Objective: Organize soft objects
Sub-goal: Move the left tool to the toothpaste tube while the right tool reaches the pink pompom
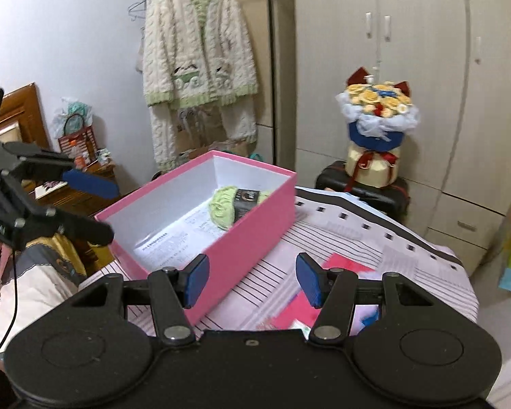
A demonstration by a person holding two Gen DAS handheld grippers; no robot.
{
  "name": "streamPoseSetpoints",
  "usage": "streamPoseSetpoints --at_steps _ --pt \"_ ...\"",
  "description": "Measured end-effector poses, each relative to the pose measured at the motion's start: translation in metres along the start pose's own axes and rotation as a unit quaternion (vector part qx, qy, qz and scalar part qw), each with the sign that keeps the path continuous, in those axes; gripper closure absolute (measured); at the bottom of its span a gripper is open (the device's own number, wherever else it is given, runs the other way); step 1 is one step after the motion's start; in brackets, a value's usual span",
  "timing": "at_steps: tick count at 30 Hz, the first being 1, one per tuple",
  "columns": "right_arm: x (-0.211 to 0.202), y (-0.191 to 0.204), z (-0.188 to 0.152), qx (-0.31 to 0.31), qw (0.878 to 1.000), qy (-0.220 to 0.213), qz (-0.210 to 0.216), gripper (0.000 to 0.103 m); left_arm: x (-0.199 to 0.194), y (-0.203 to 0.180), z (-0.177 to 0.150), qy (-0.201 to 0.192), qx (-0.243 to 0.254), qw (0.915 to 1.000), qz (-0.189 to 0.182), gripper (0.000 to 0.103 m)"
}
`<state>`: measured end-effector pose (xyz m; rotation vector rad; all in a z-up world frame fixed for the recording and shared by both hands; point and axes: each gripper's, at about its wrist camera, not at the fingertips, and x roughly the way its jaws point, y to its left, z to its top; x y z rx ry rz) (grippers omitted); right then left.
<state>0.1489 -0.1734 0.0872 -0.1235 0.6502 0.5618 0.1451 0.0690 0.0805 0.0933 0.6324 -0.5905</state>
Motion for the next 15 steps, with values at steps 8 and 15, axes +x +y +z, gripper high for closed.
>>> streamPoseSetpoints --at_steps 8,15 --pt "-0.024 -0.019 -0.043 0.016 0.999 -0.015 -0.045 0.041 0.027 -0.052 -0.02 0.013 0.052 0.998 -0.032 0.03" --pt "-0.015 -0.049 -0.083 0.042 0.997 -0.023 -0.064 0.041 0.063 -0.084 -0.04 0.04 0.062 0.9959 -0.053 0.032"
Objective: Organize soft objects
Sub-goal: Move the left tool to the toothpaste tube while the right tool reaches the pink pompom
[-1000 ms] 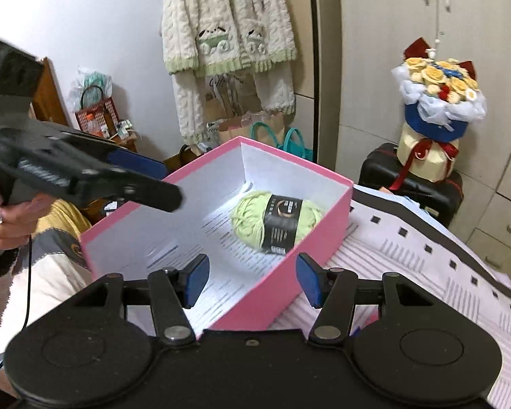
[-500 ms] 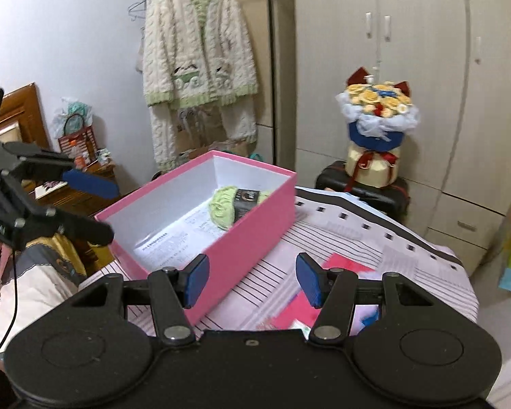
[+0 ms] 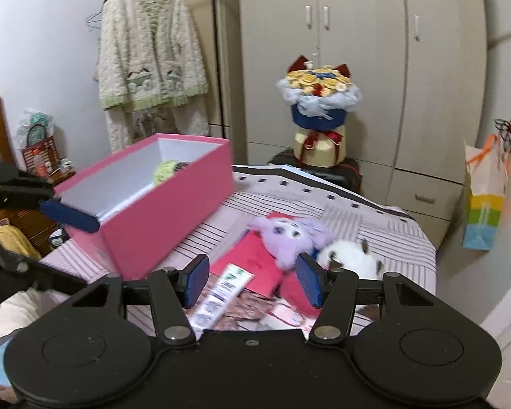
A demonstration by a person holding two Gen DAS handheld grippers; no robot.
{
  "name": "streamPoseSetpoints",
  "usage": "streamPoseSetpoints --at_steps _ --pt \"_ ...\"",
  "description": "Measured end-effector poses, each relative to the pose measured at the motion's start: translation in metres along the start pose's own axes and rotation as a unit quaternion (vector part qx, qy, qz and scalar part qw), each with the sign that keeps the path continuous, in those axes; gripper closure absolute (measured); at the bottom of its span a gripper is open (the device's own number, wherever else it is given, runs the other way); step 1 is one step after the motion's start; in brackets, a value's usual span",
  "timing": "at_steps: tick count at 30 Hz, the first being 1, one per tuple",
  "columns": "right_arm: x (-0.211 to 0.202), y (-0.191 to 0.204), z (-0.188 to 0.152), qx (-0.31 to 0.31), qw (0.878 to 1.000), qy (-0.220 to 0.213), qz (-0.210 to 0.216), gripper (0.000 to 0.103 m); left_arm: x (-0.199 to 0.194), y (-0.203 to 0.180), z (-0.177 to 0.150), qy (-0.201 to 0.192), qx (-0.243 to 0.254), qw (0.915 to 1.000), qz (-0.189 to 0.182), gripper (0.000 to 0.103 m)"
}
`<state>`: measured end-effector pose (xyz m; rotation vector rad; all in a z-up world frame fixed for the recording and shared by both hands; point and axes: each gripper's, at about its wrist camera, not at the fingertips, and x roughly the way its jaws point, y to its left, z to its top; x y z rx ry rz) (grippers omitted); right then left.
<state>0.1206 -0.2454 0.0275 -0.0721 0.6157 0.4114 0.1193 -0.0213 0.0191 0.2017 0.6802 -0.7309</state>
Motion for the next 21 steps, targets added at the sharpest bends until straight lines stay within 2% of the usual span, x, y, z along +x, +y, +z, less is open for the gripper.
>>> streamPoseSetpoints --at_steps 5,11,15,19,21 --pt "0.018 -0.018 -0.026 0.014 1.0 -0.025 -0.005 0.041 0.034 -0.005 -0.007 0.014 -0.015 0.9997 -0.008 0.041" --pt "0.044 -0.018 -0.047 -0.034 0.997 -0.053 -0.045 0.041 0.074 -0.007 -0.012 0.034 -0.022 0.9992 0.003 0.051" --pt "0.062 -0.018 -0.051 -0.056 0.994 -0.063 -0.066 0.041 0.092 -0.005 -0.011 0.033 -0.021 0.9989 0.027 0.054" --pt "0.078 -0.026 -0.053 -0.042 0.996 -0.054 -0.065 0.041 0.105 -0.01 -0.016 0.026 -0.01 0.9982 0.053 0.057" --pt "0.085 -0.026 -0.057 -0.045 0.995 -0.048 -0.077 0.041 0.107 -0.012 -0.021 0.001 -0.008 0.9985 0.055 0.058"
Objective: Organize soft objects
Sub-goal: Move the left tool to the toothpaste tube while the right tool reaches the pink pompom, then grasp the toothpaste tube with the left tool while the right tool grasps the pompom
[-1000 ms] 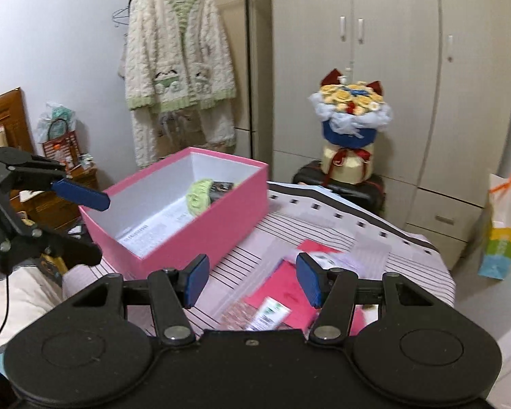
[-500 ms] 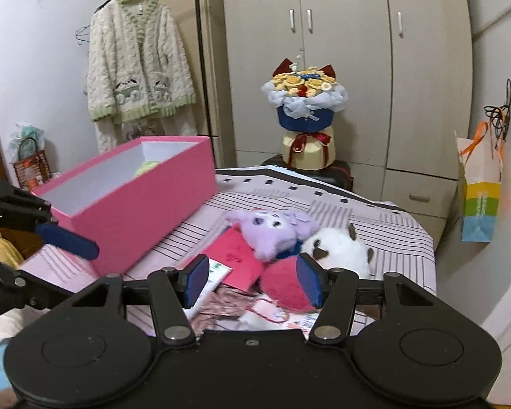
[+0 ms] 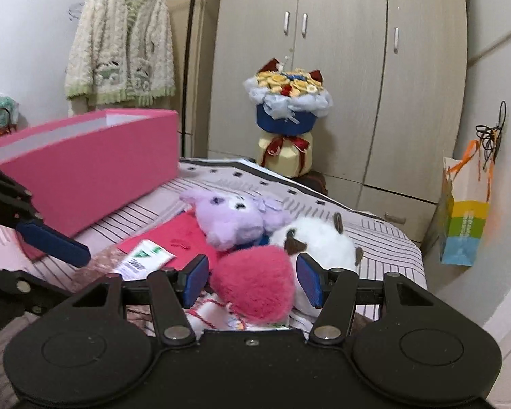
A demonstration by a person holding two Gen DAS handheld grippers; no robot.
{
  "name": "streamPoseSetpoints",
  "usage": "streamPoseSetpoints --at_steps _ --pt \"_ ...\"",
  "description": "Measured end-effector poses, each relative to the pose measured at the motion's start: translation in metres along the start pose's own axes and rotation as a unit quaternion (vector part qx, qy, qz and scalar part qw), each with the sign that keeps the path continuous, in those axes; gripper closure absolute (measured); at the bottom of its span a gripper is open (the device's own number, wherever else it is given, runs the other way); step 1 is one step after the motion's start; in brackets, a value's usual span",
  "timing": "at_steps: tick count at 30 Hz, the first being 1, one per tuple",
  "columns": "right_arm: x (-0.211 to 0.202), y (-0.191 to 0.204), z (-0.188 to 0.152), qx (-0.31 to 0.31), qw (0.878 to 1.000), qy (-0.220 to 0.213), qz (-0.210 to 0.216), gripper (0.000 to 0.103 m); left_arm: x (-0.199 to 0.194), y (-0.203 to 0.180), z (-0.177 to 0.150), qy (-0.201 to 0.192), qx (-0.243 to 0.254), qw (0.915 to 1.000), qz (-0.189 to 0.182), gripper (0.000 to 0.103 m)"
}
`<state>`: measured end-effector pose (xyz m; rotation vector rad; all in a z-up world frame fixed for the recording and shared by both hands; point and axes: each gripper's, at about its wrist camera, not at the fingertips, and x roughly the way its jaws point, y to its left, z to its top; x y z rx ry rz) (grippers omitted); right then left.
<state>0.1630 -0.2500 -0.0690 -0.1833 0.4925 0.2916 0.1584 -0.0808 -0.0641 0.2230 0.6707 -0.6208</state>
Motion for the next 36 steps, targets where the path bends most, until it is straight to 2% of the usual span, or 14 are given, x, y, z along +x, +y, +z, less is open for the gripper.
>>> streamPoseSetpoints --at_steps 5,8,10,11,16,21,22,24,26,30,36 --pt "0.008 0.005 -0.007 -0.005 1.0 0.009 -0.002 0.042 0.005 -0.001 -0.007 -0.031 -0.02 0.9992 0.011 0.058" --pt "0.011 0.005 -0.011 -0.002 1.0 0.011 -0.005 0.042 0.013 -0.003 -0.013 -0.031 -0.031 0.9979 0.048 0.061" --pt "0.014 0.005 -0.012 0.006 1.0 0.012 -0.011 0.05 0.016 -0.004 -0.017 -0.03 -0.038 0.9965 0.068 0.063" --pt "0.015 0.004 -0.013 0.013 1.0 0.015 -0.01 0.05 0.017 -0.005 -0.02 -0.029 -0.043 0.996 0.073 0.064" --pt "0.01 -0.001 -0.017 0.05 0.999 0.008 -0.008 0.054 0.027 -0.005 -0.028 -0.009 -0.074 0.995 0.066 0.064" --pt "0.01 -0.002 -0.017 0.069 0.998 0.009 -0.011 0.054 0.03 -0.008 -0.032 -0.031 -0.08 0.9931 0.08 0.064" --pt "0.011 -0.002 -0.017 0.068 0.998 0.01 -0.011 0.054 0.03 -0.007 -0.032 -0.033 -0.085 0.9924 0.084 0.066" --pt "0.012 -0.001 -0.016 0.063 0.998 0.012 -0.014 0.055 0.031 -0.006 -0.032 -0.027 -0.093 0.9912 0.091 0.076" --pt "0.008 0.0 -0.016 0.066 0.998 0.006 -0.012 0.06 0.029 -0.004 -0.031 -0.026 -0.103 0.9903 0.09 0.079" --pt "0.0 -0.006 -0.016 0.099 0.995 -0.005 0.001 0.063 0.024 -0.002 -0.032 -0.033 -0.117 0.9889 0.086 0.079" --pt "-0.018 -0.006 -0.021 0.139 0.99 -0.024 -0.009 0.064 0.008 -0.004 -0.034 -0.06 -0.114 0.9879 0.086 0.079"
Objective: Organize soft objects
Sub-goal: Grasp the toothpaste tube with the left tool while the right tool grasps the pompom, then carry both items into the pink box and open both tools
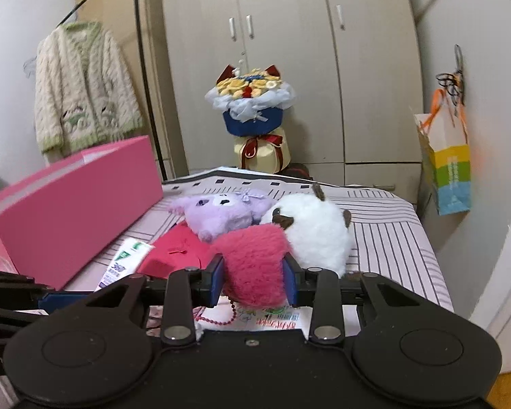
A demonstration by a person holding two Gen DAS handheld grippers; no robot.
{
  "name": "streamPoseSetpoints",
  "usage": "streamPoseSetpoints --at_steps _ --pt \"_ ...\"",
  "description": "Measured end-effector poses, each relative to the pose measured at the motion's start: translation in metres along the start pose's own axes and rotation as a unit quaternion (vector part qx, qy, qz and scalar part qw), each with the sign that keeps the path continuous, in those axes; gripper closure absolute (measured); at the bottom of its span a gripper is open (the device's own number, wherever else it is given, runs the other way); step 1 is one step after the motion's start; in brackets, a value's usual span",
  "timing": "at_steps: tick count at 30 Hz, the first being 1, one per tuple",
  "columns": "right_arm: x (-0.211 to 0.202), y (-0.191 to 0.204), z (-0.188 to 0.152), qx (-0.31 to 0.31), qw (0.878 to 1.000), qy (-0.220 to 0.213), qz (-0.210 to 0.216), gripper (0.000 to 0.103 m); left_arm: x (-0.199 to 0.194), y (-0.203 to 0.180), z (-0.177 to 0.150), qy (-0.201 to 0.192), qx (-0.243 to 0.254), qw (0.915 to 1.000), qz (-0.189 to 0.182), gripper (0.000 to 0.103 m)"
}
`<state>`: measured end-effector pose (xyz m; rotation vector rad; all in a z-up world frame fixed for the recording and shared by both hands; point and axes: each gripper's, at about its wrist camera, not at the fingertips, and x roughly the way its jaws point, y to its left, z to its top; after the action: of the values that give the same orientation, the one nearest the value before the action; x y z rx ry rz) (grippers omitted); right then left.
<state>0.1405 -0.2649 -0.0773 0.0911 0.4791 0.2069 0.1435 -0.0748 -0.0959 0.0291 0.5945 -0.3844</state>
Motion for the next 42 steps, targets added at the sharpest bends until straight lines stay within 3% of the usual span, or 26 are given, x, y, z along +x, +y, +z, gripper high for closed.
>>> streamPoseSetpoints --at_steps 10,16,26,36,42 --pt "-0.019 0.002 -0.012 0.031 0.999 0.007 -0.011 0.064 -0.027 0.023 -0.003 -0.007 -0.046 0.9986 -0.025 0.079" --pt "-0.029 0.004 -0.016 0.038 0.999 0.028 0.012 0.064 -0.04 0.042 -0.004 0.023 -0.081 0.9946 -0.06 0.08" --pt "-0.054 0.029 0.001 -0.012 0.992 0.084 0.092 0.064 -0.063 0.064 -0.008 0.088 -0.095 0.9854 -0.11 0.08" --pt "-0.065 0.067 0.024 -0.031 0.975 0.132 0.175 0.064 -0.094 0.083 0.0 0.1 -0.087 0.9853 -0.108 0.08" --pt "-0.066 0.09 0.043 -0.044 0.967 0.16 0.194 0.063 -0.115 0.093 0.007 0.103 -0.076 0.9867 -0.1 0.08"
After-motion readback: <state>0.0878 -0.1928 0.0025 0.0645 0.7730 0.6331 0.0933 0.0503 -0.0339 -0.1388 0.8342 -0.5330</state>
